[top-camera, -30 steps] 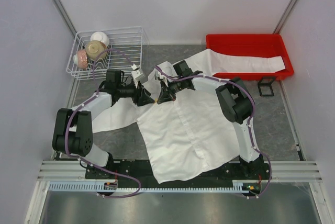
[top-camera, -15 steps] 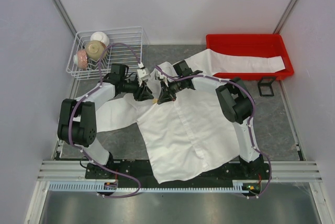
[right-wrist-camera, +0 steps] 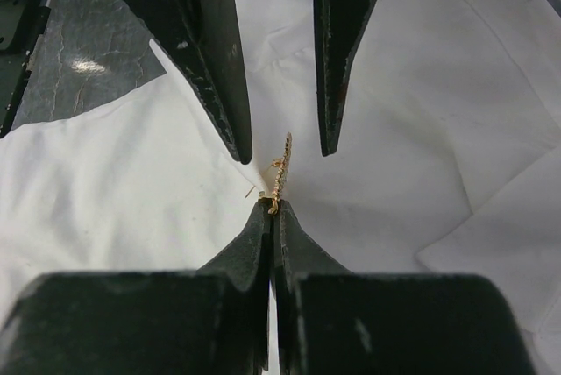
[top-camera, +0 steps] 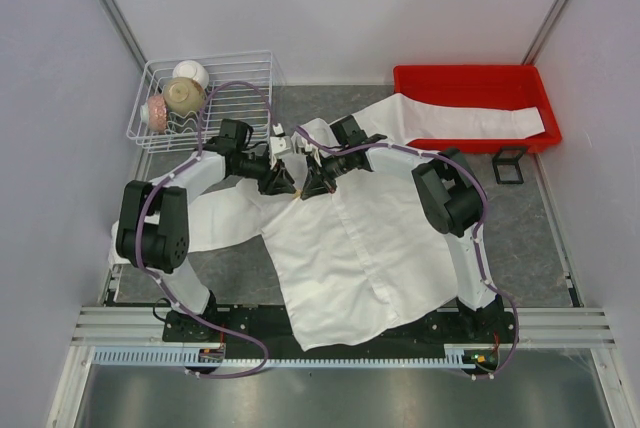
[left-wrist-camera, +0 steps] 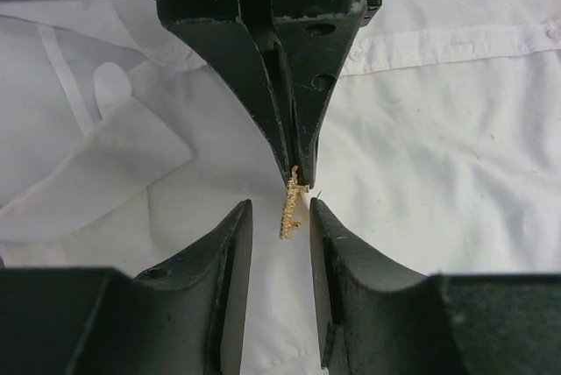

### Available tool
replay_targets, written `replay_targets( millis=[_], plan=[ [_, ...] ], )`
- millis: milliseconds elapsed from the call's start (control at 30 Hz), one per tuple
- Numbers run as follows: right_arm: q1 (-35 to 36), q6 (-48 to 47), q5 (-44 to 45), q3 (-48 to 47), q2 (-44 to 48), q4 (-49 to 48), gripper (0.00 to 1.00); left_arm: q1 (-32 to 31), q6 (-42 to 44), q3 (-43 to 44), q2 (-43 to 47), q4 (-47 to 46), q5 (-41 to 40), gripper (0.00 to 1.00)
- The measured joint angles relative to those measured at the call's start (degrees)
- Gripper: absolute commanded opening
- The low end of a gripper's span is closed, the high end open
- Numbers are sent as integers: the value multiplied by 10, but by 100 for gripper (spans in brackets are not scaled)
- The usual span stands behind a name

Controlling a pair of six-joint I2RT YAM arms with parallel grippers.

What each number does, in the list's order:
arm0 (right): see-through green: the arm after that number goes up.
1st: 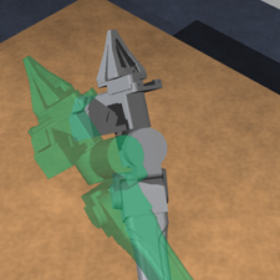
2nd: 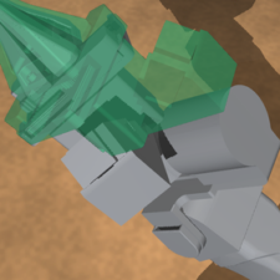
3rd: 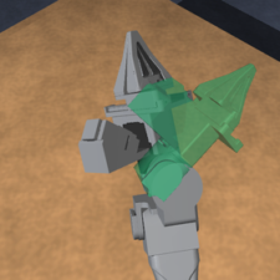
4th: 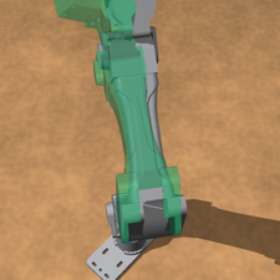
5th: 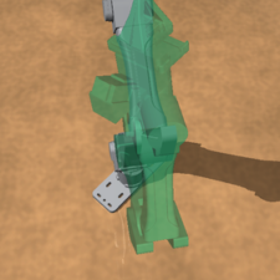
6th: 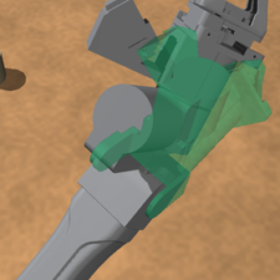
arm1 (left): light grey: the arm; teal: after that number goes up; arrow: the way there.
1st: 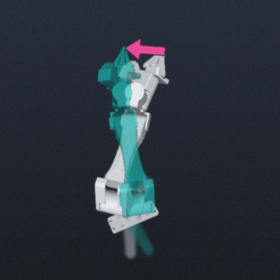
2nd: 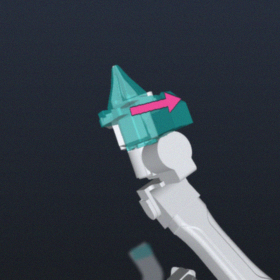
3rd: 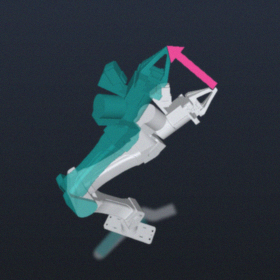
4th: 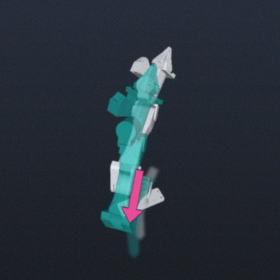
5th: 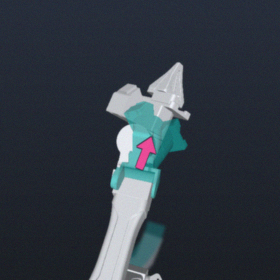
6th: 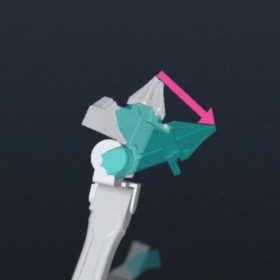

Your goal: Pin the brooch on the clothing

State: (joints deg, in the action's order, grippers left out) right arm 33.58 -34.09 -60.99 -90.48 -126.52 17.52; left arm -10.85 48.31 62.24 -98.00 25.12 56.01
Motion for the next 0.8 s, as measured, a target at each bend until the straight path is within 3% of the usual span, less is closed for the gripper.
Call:
replay_targets(
  millis=[800],
  plan=[
    [1,-9,-2,0,0,4,0,-25,32,19,-18,40,-10,26]
  ],
)
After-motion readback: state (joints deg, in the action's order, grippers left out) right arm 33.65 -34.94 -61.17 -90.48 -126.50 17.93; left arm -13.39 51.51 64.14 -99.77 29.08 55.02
